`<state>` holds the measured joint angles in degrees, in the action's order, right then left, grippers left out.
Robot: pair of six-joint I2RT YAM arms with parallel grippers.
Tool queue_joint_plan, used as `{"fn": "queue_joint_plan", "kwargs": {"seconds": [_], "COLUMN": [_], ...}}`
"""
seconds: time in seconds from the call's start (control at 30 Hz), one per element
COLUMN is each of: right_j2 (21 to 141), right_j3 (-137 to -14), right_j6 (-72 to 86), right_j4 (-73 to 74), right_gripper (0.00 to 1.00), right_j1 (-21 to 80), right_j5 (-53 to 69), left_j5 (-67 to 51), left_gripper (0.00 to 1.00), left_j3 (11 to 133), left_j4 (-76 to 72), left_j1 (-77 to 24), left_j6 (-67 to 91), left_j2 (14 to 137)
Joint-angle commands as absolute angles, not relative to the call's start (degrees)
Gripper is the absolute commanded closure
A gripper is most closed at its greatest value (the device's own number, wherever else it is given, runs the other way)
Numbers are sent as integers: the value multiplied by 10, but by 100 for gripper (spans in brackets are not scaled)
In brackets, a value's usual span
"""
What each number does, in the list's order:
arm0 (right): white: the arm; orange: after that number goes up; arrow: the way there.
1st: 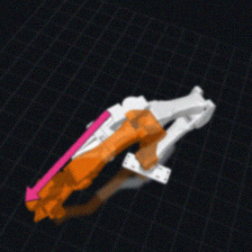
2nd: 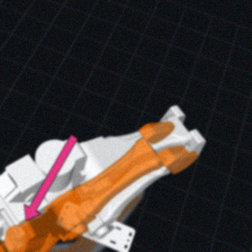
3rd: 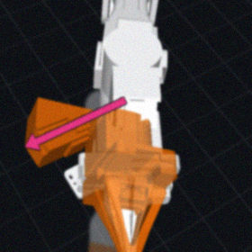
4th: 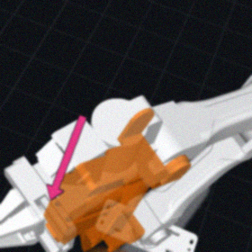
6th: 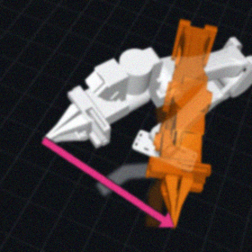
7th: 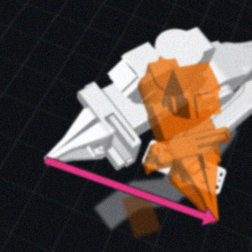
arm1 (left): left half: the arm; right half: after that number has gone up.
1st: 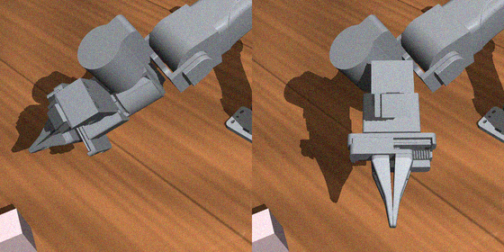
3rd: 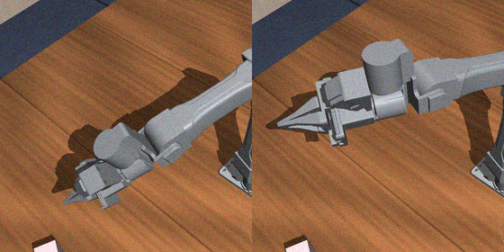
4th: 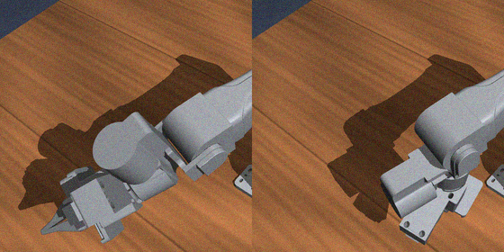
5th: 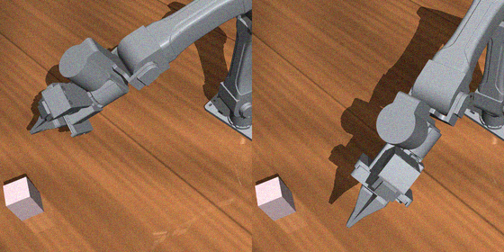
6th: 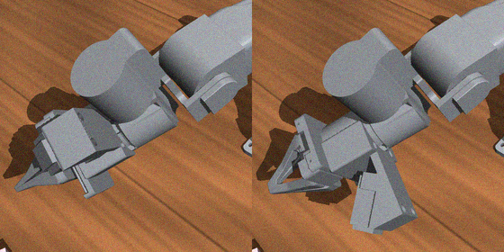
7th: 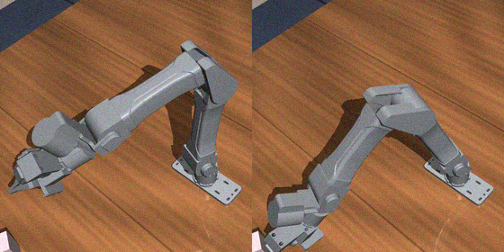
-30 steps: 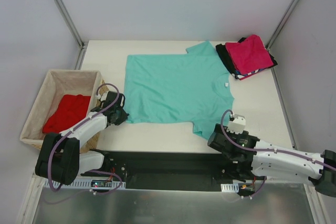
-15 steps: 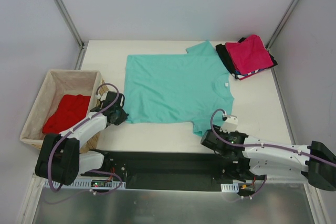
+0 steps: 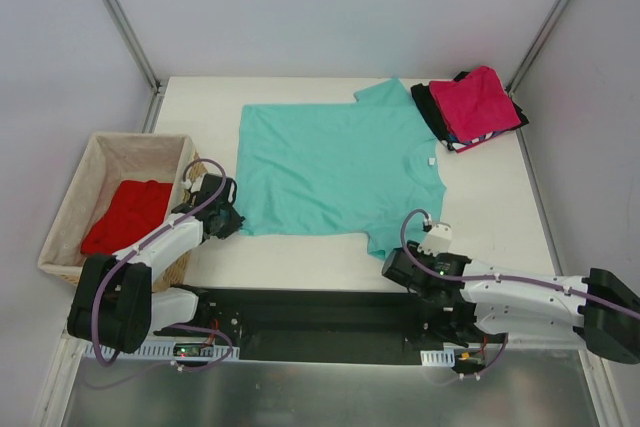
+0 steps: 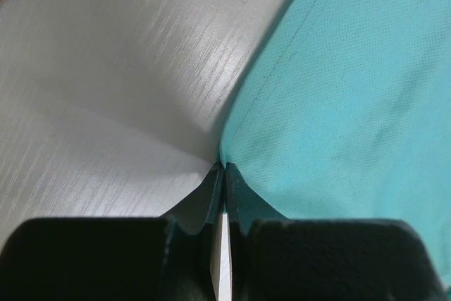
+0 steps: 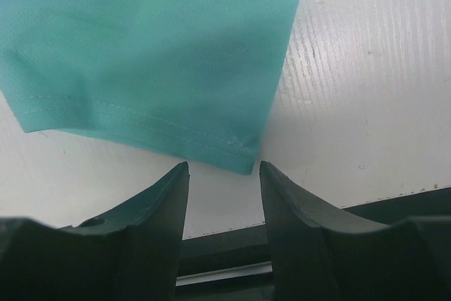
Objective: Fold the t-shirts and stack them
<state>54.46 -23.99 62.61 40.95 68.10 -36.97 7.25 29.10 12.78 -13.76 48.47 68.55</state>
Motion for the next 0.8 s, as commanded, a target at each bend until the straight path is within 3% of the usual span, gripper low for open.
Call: {"fn": "queue_joint_plan", "kwargs": {"seconds": [0.0, 0.77], "right_j2": [539, 503], "right_j3": [-231, -252], "right_j6": [642, 695], "right_j4": [396, 477], "right_gripper": [52, 59], "right_j1": [675, 671], "right_j5": [-372, -420], "left_j5": [69, 75], "left_gripper": [100, 100], "left_j3": [291, 288], "left_j4": [141, 145], "left_j1": [-128, -122], "left_j6": [476, 476], "left_j2": [675, 683]}}
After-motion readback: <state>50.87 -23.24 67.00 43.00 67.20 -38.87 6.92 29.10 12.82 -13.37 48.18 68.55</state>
